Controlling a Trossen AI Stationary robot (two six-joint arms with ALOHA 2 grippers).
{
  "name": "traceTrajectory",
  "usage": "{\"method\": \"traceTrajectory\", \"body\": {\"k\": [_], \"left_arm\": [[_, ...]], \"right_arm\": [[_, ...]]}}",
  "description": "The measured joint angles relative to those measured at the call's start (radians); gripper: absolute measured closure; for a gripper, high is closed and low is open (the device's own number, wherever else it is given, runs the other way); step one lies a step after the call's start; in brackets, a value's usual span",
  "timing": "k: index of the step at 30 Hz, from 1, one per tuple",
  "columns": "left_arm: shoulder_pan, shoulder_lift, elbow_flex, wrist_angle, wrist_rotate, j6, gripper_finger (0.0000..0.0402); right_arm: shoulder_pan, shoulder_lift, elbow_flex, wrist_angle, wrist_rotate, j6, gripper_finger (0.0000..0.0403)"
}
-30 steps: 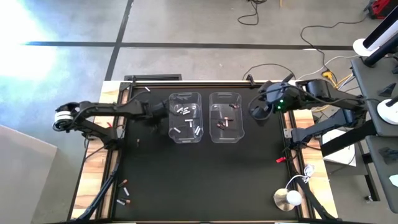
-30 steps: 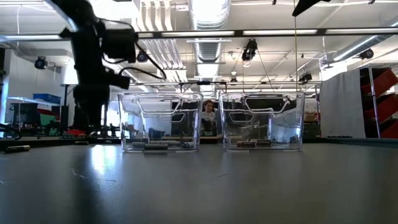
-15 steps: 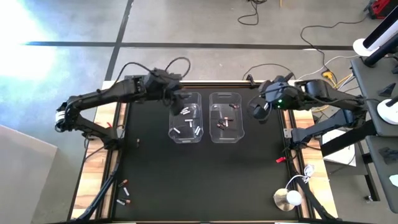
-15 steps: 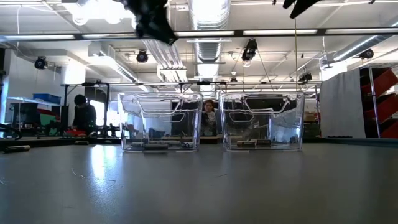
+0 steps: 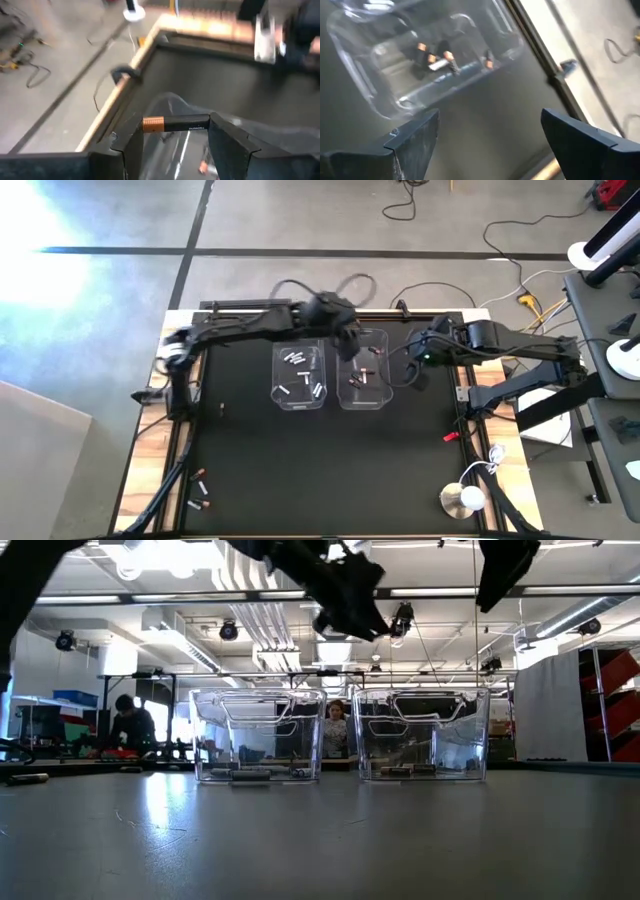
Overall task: Sort batteries
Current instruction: Put the black battery into the right transparent bin
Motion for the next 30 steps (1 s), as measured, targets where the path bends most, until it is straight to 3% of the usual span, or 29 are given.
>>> {"method": "traceTrajectory", "body": {"k": [9, 15, 21, 30], "left_arm": [[-0.017, 0.325, 0.394, -0.321, 0.087, 0.014, 0.0234], [-0.035, 0.485, 0.593, -0.456, 0.139, 0.016, 0.0234], [-0.041, 0.49, 0.475, -0.474, 0.139, -0.03, 0.0233], [-0.046, 0.489, 0.362, -0.438, 0.137, -0.025, 0.0229]], "right_arm": [[0.0, -0.132, -0.011, -0.049, 0.06, 0.02, 0.0087], [0.0, -0.264, -0.112, 0.06, 0.061, 0.021, 0.0099], [0.003, -0.358, -0.241, 0.174, 0.015, 0.086, 0.01], [0.002, -0.352, -0.379, 0.366, -0.066, 0.034, 0.0086]]}}
